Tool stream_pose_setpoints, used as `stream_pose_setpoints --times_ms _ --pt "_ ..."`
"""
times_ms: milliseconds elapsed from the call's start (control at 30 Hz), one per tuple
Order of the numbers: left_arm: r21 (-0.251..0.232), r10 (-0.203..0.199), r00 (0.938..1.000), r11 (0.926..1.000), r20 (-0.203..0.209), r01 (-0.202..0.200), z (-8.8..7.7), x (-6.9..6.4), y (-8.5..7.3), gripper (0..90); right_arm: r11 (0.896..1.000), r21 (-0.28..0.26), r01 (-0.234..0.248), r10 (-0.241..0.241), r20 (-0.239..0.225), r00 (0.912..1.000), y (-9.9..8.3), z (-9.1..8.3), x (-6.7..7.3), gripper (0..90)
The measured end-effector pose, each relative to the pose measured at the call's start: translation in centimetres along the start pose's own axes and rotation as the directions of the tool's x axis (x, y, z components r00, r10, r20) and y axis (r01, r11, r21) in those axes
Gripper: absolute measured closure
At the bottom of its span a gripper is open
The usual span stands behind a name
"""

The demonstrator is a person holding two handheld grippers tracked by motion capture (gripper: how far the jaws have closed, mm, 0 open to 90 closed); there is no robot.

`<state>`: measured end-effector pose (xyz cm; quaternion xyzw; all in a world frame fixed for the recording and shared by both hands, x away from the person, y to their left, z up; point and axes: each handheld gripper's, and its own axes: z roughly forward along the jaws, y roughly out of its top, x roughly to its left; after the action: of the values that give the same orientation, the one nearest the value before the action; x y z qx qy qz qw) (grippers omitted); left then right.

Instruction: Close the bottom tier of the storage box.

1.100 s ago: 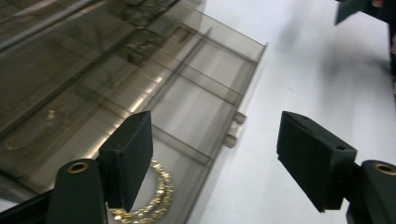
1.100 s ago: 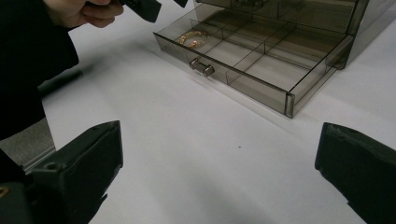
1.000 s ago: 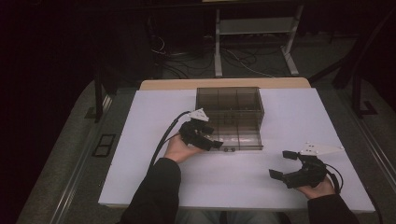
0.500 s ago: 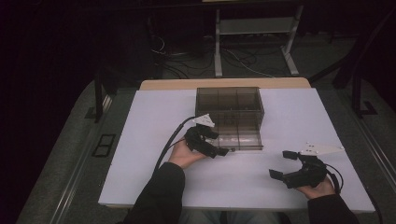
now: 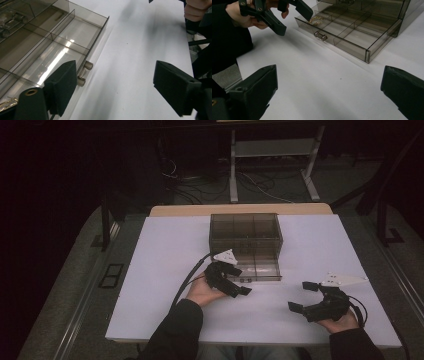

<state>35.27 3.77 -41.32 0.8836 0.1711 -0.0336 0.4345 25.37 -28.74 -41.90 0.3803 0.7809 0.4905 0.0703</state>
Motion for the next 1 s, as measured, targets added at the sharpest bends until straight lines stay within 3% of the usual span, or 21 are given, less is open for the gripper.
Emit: stream_pose_setpoints --times_ms 233,700,1000 --pt "0.004 0.034 0.9994 0.9994 0.003 -0.034 0.8 -0.6 -0.2 29.8 1.0 0.0 0.0 0.0 -0.001 1.0 0.0 0.0 0.0 0.3" --pt "0.03 0.062 0.998 0.9976 0.005 -0.063 2.1 -1.0 -0.4 40.5 1.0 0.001 0.003 -0.003 -0.003 1.0 0.0 0.0 0.0 0.3" --pt "0.071 0.056 0.9984 0.9959 -0.006 -0.055 3.3 -1.1 -0.7 64.2 1.0 0.002 0.004 -0.004 -0.004 1.0 0.0 0.0 0.0 0.3"
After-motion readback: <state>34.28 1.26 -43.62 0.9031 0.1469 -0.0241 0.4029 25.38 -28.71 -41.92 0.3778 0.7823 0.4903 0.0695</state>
